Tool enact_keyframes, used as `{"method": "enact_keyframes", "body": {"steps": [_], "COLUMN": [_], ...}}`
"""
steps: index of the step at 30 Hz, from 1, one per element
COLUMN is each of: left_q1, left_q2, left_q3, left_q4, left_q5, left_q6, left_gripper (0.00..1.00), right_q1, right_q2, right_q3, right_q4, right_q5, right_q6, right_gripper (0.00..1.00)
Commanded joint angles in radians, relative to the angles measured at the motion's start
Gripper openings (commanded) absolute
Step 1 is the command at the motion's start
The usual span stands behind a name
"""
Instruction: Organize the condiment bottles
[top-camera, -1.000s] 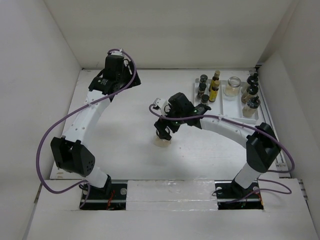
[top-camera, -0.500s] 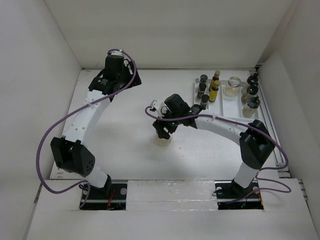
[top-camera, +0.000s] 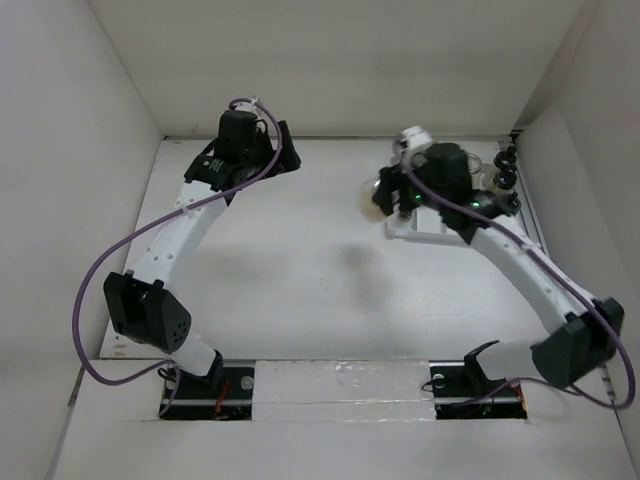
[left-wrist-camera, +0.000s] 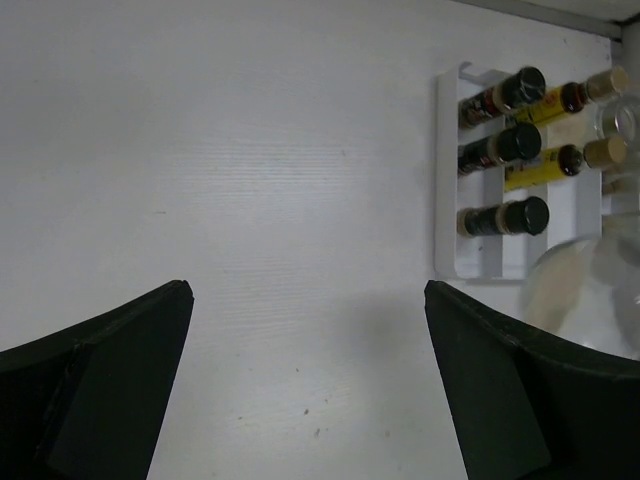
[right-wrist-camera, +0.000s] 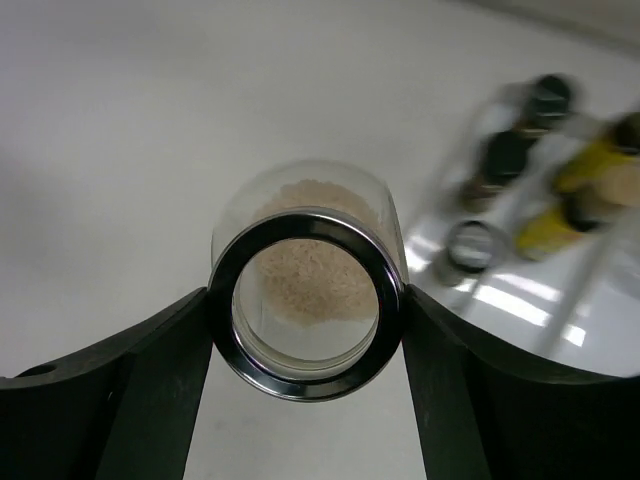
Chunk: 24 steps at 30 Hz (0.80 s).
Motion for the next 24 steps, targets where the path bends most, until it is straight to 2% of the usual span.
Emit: {"method": "enact_keyframes", "body": {"steps": [1,3,7,10,16,24], "left_q1": [-0.064,-0.115,-0.219,-0.278,-0.278,-0.278], "left_q2": [0.007,0.016,0.035,0.046,0.046,0.027], "left_q3": [0.005,-0.006,0.017,0.044,0.045,0.015], "left_q4": [0.049,0.071,0.071,0.062,0.071,0.08], "left_q5": [0.05,0.062,0.016,-0.013,0.054,0.045], "left_q6": [0.03,0.048,0.111,0.143,0.133,0.133], "left_gripper": [0.99,0.99,0.99,0.99,0.99,1.0], "right_q1": [-0.159,-0.289,-0.432,-0.482,-0.534,-0.595], "right_q2": [-0.167,-0.182,-0.192,-0.144,-0.008,0.167], "right_q3": [-0.04,-0.051,-0.089,-0.089,-0.078,-0.075], "right_q4": [0.105,0.081,0.079,0.117,0.155,0.253], "right_q5": [0.196,0.207,0.208,0.231,0.298,0.285], "right_q6": [0.109,0.14,0.178,0.198,0.198,0.174], "right_gripper": [0.48,0.48,0.48,0.48,0.48,0.5]}}
